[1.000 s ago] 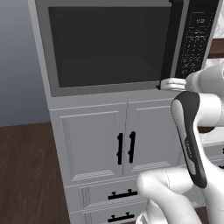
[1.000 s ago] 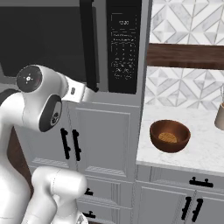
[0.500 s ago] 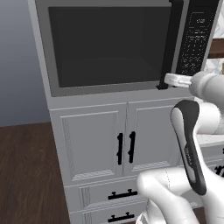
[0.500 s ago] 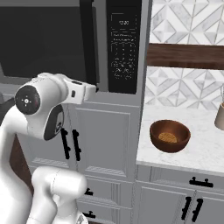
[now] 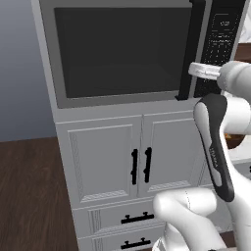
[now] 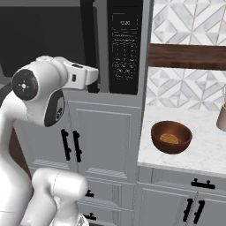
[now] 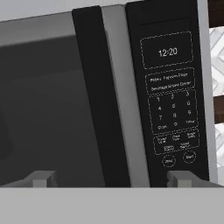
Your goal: Open the microwave, place the bowl with waffle inside the microwave, then close the microwave door and turn it on.
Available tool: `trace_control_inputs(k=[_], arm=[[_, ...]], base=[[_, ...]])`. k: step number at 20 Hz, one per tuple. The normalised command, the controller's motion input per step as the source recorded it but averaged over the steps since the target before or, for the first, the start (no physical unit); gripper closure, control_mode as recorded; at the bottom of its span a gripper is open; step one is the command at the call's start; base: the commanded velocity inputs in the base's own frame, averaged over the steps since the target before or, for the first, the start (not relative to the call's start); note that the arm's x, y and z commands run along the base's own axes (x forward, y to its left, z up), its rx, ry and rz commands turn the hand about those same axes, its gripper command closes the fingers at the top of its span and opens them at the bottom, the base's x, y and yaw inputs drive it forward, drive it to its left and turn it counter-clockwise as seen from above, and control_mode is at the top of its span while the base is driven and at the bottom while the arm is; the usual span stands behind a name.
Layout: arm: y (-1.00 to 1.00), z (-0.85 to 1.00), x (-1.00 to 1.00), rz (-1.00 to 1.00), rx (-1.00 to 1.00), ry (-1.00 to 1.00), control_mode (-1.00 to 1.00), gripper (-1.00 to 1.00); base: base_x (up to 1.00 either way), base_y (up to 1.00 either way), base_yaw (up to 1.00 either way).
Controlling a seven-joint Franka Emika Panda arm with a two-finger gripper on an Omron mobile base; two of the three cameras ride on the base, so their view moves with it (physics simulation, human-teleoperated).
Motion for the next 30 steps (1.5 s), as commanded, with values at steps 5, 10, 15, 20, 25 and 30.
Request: trace_control_inputs(k=[5,10,15,20,25,30], arm=[[-0.1,0.08,0.13,0.0,0.0,-0.09,-1.0,-1.0],[-0.07,0.0,0.14,0.0,-0.07,-0.14,-1.0,-1.0],[-0.01,-0.01,0.01,0.0,-0.17,-0.13,-1.0,-1.0],[0.0,-0.02,0.02,0.0,-0.16,-0.07,-1.0,-1.0],[0.0,-0.04,0.24,0.04,0.0,0.0,-1.0,-1.0],[0.0,-0.1,0.28,0.06,0.0,0.0,-1.0,-1.0]], base=[[0.0,0.0,0.0],[0.0,0.0,0.0],[0.0,0.0,0.0],[0.0,0.0,0.0],[0.0,0.0,0.0],[0.0,0.0,0.0]])
